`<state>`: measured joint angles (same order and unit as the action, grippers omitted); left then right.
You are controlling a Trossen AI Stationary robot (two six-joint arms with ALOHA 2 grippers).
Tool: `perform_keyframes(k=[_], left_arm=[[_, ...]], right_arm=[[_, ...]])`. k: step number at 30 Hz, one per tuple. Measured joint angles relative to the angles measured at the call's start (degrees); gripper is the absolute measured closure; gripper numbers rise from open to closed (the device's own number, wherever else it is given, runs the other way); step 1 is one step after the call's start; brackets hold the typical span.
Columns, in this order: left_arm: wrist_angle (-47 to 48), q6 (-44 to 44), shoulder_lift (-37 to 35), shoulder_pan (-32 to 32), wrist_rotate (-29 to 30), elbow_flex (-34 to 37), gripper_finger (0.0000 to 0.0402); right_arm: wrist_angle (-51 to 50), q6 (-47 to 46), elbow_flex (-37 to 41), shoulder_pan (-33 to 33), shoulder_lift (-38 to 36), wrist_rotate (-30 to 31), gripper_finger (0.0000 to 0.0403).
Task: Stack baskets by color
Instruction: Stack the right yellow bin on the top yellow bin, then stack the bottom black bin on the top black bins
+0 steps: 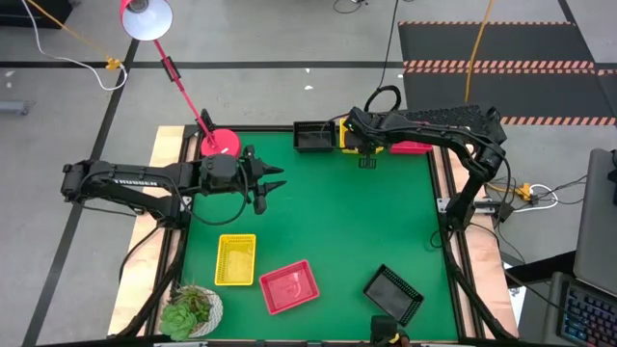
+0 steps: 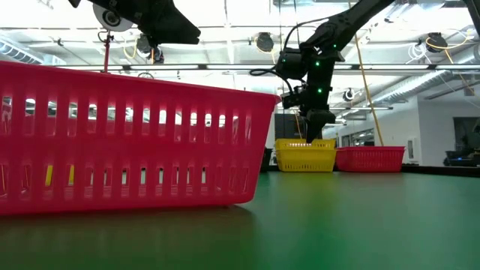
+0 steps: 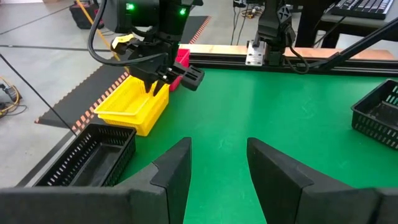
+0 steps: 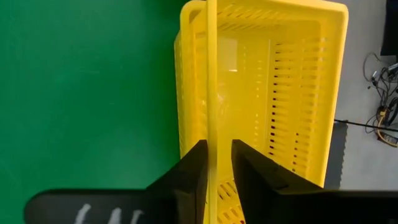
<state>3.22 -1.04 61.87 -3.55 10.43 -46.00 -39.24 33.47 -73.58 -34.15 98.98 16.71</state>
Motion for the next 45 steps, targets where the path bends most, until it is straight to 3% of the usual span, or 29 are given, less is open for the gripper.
perform_keyframes(k=[18, 25, 29, 36, 45], left_arm=[[0.0, 0.0, 0.0, 0.0, 0.0, 0.0, 0.0243], [0.1, -0.2, 0.0, 0.0, 0.0, 0.0, 0.0243], [0.1, -0.1, 0.0, 0.0, 0.0, 0.0, 0.0243], [0.0, 0.9, 0.0, 0.0, 0.0, 0.0, 0.0243], [0.1, 1.6, 0.0, 2.8, 0.1, 0.0, 0.0243]], right_arm=[[-0.2, -0.9, 0.0, -0.5, 0.0, 1.3, 0.0234], [-0.6, -4.9, 0.0, 0.2, -1.6, -0.5, 0.0212], [-1.9, -8.4, 0.0, 2.1, -4.9, -3.4, 0.0211], [-7.0, -15.1, 0.0, 7.7, -13.4, -3.3, 0.0214], [-16.6, -33.7, 0.0, 19.6, -26.1, -3.3, 0.0215]])
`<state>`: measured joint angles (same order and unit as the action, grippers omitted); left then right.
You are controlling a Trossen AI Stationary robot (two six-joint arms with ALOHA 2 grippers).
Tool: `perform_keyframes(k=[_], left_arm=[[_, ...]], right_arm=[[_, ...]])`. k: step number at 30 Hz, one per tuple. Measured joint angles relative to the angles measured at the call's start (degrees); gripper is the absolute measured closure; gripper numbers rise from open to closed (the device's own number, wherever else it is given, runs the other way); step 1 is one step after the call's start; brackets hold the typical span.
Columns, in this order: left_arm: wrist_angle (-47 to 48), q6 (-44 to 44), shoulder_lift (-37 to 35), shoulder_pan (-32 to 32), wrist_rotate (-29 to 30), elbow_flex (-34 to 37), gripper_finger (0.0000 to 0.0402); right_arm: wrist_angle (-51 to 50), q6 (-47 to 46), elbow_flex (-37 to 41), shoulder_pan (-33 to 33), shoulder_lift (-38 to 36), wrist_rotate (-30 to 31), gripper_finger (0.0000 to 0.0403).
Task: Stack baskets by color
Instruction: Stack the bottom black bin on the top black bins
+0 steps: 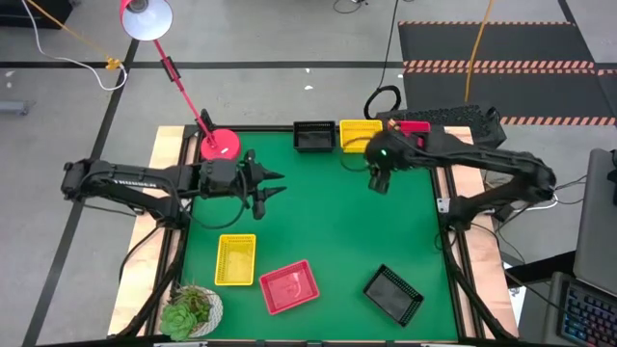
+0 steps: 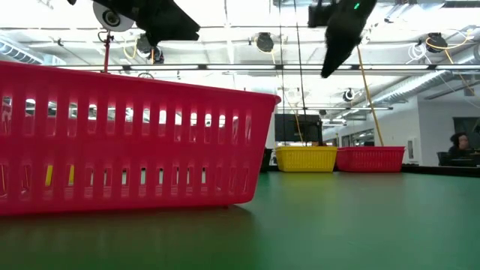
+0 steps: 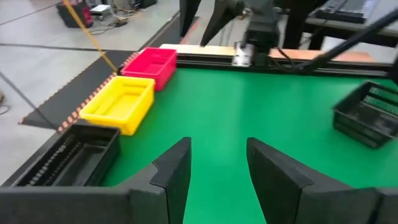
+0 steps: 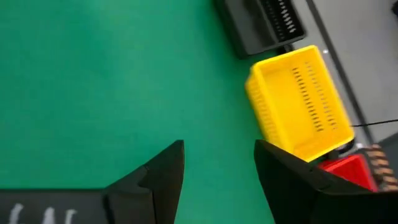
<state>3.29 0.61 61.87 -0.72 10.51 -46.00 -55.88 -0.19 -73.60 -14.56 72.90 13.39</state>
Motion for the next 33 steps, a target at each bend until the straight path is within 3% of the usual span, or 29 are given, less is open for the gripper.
perform_keyframes(k=[10, 19, 28, 33], left_arm=[[9.7, 0.2, 0.0, 8.8, 8.5, -4.3, 0.0243], [15.5, 4.5, 0.0, 14.6, 13.1, -6.8, 0.0243], [13.4, 4.0, 0.7, 17.0, 14.5, -6.8, 0.0243], [12.9, 3.8, 1.5, 17.4, 14.6, -6.9, 0.0243]], right_arm=[[5.1, -12.6, 12.2, 17.5, -12.7, 3.1, 0.0216], [24.9, -11.9, 25.9, 28.9, -17.4, 2.9, 0.0216], [27.5, -12.4, 26.5, 33.1, -17.3, -3.2, 0.0216], [26.7, -21.3, 26.5, 37.1, -15.8, -4.5, 0.0216]])
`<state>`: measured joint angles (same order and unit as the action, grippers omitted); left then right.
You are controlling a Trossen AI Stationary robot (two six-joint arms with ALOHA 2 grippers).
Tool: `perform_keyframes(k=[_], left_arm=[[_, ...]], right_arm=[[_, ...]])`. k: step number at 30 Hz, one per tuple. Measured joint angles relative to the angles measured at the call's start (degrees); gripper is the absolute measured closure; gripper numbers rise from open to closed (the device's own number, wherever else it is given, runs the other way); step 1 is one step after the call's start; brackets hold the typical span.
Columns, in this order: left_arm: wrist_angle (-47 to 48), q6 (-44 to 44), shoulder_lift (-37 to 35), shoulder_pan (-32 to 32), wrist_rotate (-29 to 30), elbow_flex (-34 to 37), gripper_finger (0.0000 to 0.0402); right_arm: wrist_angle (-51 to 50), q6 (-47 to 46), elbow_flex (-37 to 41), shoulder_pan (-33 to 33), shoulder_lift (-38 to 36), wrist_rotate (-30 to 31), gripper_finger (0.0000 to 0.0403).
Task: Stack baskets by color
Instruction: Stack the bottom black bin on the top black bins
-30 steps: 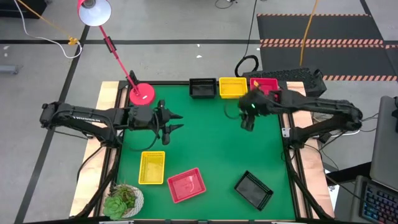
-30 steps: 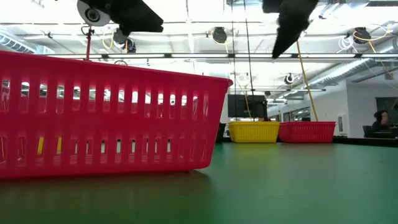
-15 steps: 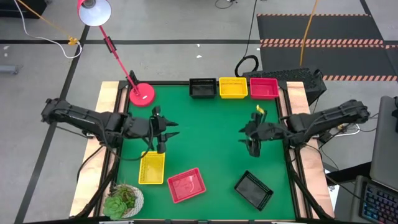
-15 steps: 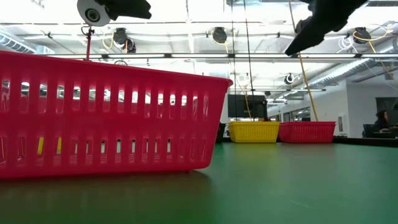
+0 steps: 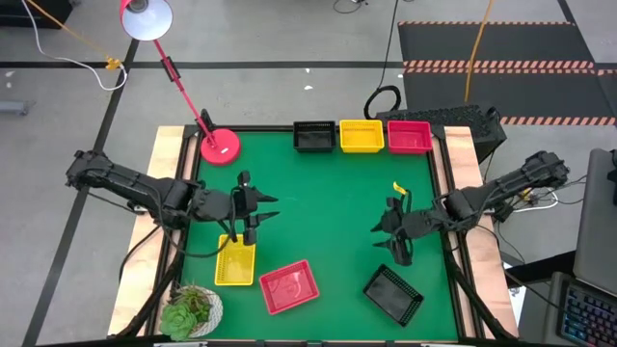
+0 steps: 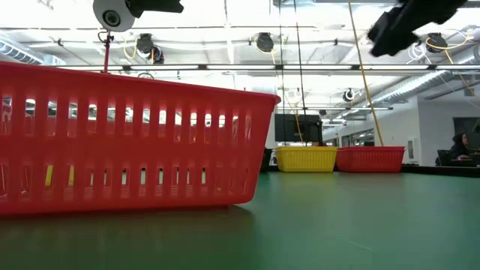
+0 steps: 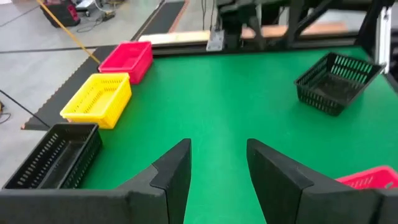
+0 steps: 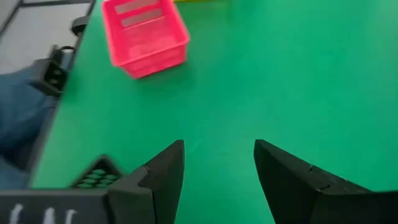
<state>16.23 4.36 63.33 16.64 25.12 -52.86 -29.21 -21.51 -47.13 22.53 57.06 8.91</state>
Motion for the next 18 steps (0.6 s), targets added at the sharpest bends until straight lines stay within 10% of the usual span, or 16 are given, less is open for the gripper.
perform_keyframes(k=[18], left_arm=[[-0.5, -0.6, 1.3, -0.2, 0.0, 0.0, 0.0243]], right_arm=[[-0.4, -23.9, 0.0, 29.3, 10.4, 4.3, 0.0216]])
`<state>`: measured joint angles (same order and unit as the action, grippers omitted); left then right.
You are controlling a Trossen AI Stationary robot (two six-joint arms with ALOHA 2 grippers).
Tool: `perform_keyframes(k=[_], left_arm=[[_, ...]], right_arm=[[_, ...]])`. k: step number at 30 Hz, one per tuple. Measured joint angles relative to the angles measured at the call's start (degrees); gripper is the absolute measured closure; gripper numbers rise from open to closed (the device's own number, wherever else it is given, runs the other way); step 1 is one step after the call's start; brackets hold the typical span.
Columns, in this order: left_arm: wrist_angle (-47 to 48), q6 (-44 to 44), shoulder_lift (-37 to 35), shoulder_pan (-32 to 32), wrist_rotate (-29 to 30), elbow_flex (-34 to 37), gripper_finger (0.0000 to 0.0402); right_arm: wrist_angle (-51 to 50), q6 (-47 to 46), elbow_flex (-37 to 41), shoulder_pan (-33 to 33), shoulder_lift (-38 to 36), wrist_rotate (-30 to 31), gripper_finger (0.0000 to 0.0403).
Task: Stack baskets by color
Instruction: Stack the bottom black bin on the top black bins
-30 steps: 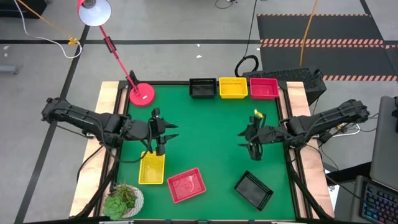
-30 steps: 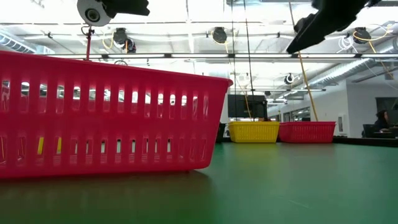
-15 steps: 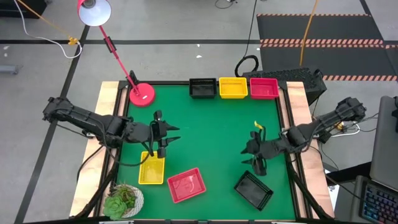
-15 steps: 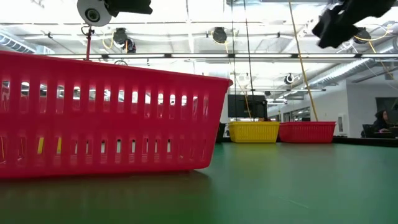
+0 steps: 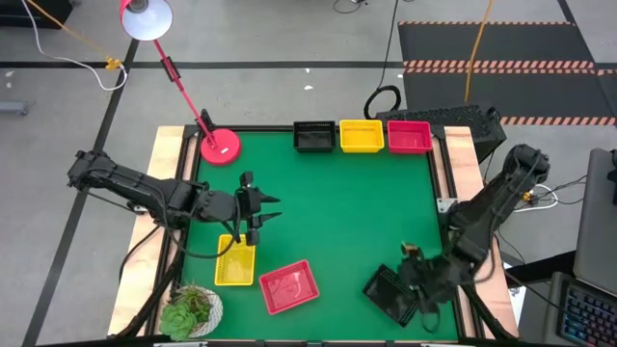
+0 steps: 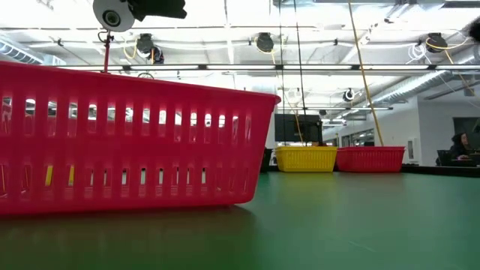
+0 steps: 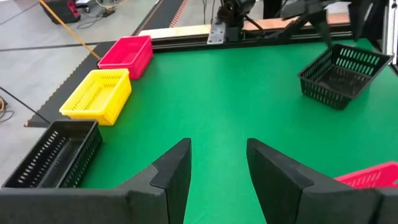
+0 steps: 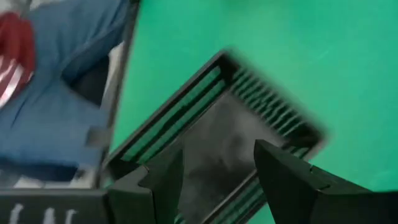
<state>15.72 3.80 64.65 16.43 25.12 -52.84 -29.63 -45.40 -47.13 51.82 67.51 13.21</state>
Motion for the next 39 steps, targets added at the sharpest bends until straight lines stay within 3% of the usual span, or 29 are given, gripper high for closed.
perform_keyframes(k=[9, 19, 23, 30, 39], left_arm=[[-1.0, 0.0, 0.0, -0.4, 0.0, 0.0, 0.0243], [-1.0, 0.0, 0.0, -0.4, 0.1, 0.0, 0.0243], [-1.0, -0.1, 0.0, -0.4, 0.1, 0.0, 0.0243], [-1.2, -0.1, 0.0, -0.4, 0.1, 0.0, 0.0243], [-5.2, -2.5, 2.1, -1.1, -0.2, 0.0, 0.0243]], right_arm=[[3.9, -2.1, 0.0, 11.0, 4.1, -1.5, 0.0216], [4.6, 3.5, 0.0, 13.2, 9.9, -1.5, 0.0223], [4.8, 6.0, 0.0, 13.2, 11.5, -1.5, 0.0263], [4.9, 10.0, 0.0, 13.2, 12.4, -3.0, 0.0382], [2.9, 14.8, -1.4, 11.7, 12.4, 0.5, 0.0395]])
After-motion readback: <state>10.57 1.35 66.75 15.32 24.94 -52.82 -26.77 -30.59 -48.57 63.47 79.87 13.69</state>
